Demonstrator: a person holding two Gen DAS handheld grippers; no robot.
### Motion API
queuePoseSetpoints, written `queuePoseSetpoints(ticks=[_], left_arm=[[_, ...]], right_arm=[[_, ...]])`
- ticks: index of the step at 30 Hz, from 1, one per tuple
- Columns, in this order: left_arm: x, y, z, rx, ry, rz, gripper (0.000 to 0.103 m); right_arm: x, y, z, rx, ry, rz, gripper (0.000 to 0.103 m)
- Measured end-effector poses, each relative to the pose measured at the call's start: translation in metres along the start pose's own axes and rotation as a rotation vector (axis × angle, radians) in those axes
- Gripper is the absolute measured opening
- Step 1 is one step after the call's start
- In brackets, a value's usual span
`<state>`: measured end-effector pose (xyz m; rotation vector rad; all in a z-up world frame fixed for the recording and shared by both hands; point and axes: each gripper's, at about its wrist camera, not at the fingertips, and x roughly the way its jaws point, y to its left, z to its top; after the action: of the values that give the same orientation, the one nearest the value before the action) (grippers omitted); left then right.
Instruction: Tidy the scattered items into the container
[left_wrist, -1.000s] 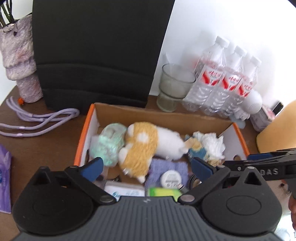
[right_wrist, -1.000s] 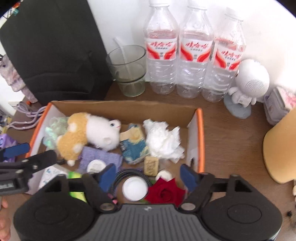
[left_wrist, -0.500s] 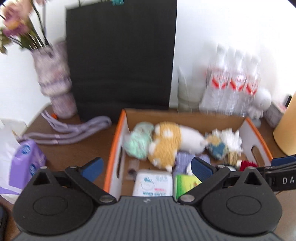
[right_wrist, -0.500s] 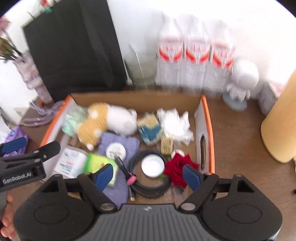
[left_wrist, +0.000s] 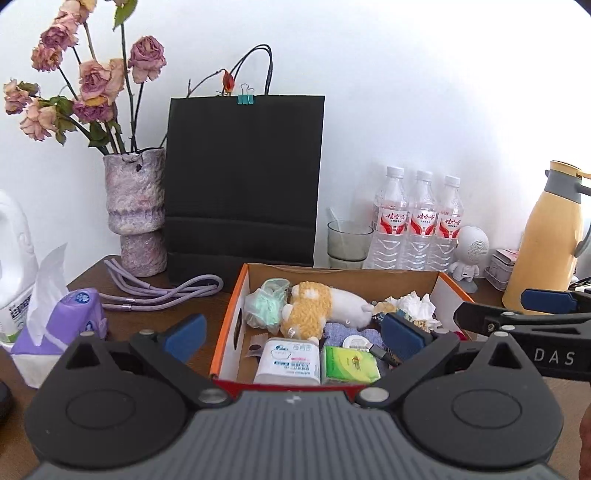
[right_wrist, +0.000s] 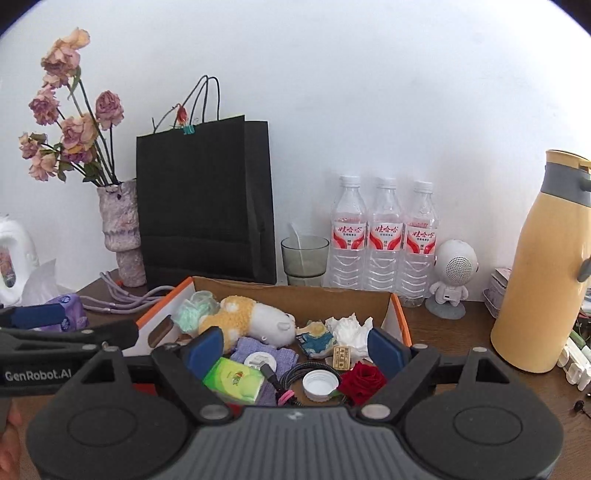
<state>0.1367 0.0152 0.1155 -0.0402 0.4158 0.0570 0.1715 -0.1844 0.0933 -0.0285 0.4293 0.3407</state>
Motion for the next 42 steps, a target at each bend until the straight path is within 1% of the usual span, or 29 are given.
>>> queuePoseSetpoints(ticks=[2, 6, 8, 10, 12, 14, 16, 18, 20, 22, 24, 25, 26, 28, 31, 34, 39, 42], left_arm=[[-0.026, 0.003, -0.018, -0.007, 0.003, 0.007, 0.103], [-0.089, 0.009, -0.067, -0.016, 0.012, -0.021, 0.103], [-0.120, 0.009, -0.095, -0.027, 0.017, -0.030, 0.103], [-0.146, 0.010, -0.121, -0.012, 0.036, -0.050, 0.103], [-0.161, 0.010, -0.134, 0.018, 0.058, -0.042, 0.103], [-0.170, 0.011, -0.136, 0.020, 0.065, -0.034, 0.103], [-0.167, 0.011, -0.133, 0.017, 0.050, -0.056, 0.103], [-0.150, 0.007, -0.128, 0.027, 0.059, -0.036, 0.103], [-0.132, 0.003, -0.122, 0.032, 0.065, -0.009, 0.103], [-0.115, 0.001, -0.118, 0.030, 0.073, -0.019, 0.103], [-0.095, -0.002, -0.120, 0.036, 0.118, -0.031, 0.103], [-0.087, -0.003, -0.121, 0.032, 0.146, -0.023, 0.103], [-0.080, -0.002, -0.123, 0.023, 0.167, -0.017, 0.103], [-0.069, 0.002, -0.128, 0.003, 0.212, -0.030, 0.103], [-0.060, 0.003, -0.136, 0.010, 0.251, -0.033, 0.103], [-0.055, -0.001, -0.141, 0.040, 0.269, -0.018, 0.103], [-0.049, 0.000, -0.144, 0.047, 0.301, -0.010, 0.103], [-0.048, 0.000, -0.144, 0.050, 0.302, -0.006, 0.103]], right_arm=[[-0.025, 0.003, -0.018, 0.013, -0.003, 0.001, 0.085], [-0.081, 0.008, -0.068, 0.010, 0.024, -0.010, 0.087], [-0.113, 0.005, -0.097, 0.045, 0.037, 0.001, 0.088], [-0.140, 0.003, -0.122, 0.083, 0.050, 0.025, 0.088], [-0.161, 0.005, -0.142, 0.088, 0.072, 0.036, 0.089], [-0.173, 0.009, -0.154, 0.049, 0.085, 0.022, 0.090], [-0.172, 0.012, -0.156, 0.032, 0.093, 0.003, 0.092], [-0.161, 0.011, -0.152, 0.032, 0.088, 0.010, 0.092], [-0.142, 0.010, -0.145, 0.022, 0.094, -0.007, 0.092], [-0.123, 0.011, -0.139, 0.006, 0.105, -0.018, 0.092], [-0.105, 0.012, -0.138, 0.002, 0.125, -0.017, 0.092], [-0.096, 0.012, -0.139, 0.004, 0.146, -0.021, 0.091], [-0.088, 0.012, -0.140, 0.012, 0.165, -0.026, 0.091], [-0.079, 0.009, -0.142, 0.035, 0.189, -0.019, 0.091], [-0.071, 0.007, -0.146, 0.058, 0.203, -0.013, 0.092], [-0.063, 0.007, -0.151, 0.051, 0.222, -0.026, 0.092], [-0.058, 0.004, -0.157, 0.065, 0.243, -0.034, 0.092], [-0.058, 0.006, -0.159, 0.055, 0.244, -0.045, 0.093]])
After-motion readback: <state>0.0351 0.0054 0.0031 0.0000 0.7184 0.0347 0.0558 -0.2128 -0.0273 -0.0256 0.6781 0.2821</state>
